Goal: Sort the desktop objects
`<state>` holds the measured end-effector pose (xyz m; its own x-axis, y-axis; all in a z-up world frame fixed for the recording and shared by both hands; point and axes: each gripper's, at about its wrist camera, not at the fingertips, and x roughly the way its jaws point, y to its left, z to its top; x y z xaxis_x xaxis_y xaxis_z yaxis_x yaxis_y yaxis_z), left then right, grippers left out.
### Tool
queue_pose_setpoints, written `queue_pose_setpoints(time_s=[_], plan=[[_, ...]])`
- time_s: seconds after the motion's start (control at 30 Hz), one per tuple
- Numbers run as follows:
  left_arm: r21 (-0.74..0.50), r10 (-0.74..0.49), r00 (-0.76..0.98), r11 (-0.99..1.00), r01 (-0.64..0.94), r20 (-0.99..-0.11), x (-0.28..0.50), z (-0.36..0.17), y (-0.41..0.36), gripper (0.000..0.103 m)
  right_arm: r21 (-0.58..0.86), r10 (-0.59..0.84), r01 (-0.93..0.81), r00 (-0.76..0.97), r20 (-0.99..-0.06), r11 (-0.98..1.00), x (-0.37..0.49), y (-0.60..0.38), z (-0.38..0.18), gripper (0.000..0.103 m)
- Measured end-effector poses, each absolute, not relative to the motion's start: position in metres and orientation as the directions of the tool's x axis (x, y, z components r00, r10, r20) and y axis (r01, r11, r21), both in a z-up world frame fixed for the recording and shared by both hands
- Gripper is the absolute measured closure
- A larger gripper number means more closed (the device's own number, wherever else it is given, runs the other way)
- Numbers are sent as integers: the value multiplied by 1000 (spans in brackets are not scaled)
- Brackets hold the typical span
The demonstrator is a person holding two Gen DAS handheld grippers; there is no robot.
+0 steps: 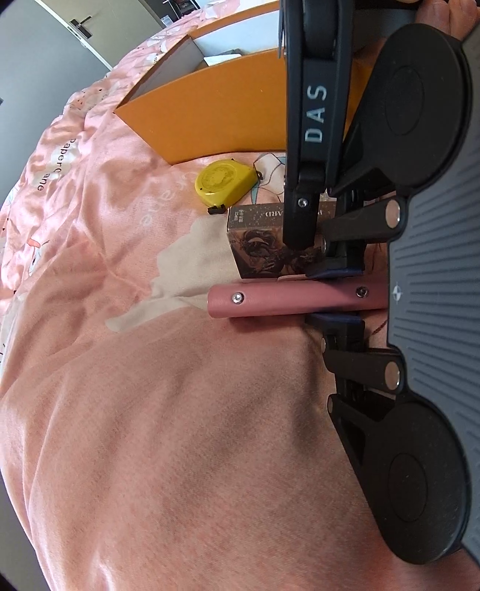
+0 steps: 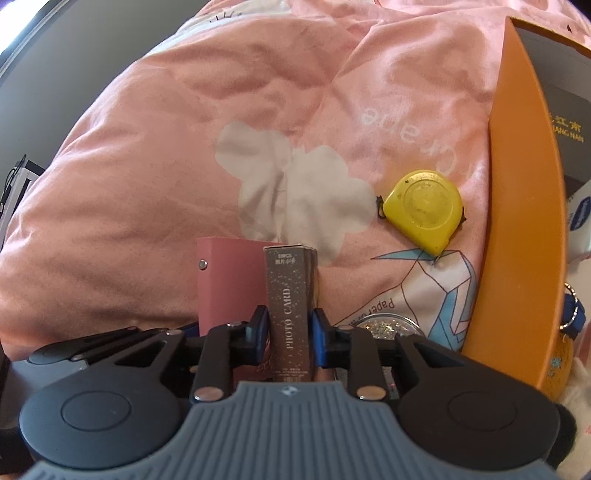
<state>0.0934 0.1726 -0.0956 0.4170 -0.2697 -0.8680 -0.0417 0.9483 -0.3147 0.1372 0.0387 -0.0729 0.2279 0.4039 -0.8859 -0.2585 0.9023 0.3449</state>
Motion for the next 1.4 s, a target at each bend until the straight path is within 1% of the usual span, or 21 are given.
queue_pose_setpoints(time_s=[0.17, 0.33, 0.47, 0.73, 0.93, 1.1, 1.33, 1.4], plan=[[-317, -262, 447, 947, -52, -855, 91, -84, 173, 84, 391, 449, -247, 256, -856, 887, 132, 26, -58, 78], [-371, -286, 477, 924, -92, -831, 88, -62, 177, 84, 452, 511, -246, 294, -808, 857, 129, 9, -36, 79], [-399, -301, 521, 913, -84, -799, 84, -34, 173, 84, 514, 565, -236, 323, -759, 825, 128, -12, -17, 79], [-426, -361, 606, 904, 40, -709, 90, 30, 134, 84, 595, 615, -205, 451, -647, 777, 121, -75, 31, 79], [-458, -454, 607, 874, 163, -652, 108, 54, 83, 84, 599, 557, -147, 587, -588, 787, 117, -136, 60, 79], [-459, -503, 570, 857, 232, -650, 129, 52, 38, 84, 570, 466, -64, 655, -595, 819, 118, -187, 62, 79], [-465, -539, 499, 841, 277, -678, 161, 29, -8, 84, 509, 367, 36, 651, -665, 860, 139, -230, 38, 79], [-458, -541, 474, 841, 289, -695, 168, 21, -18, 84, 469, 336, 47, 635, -695, 882, 149, -234, 29, 79]])
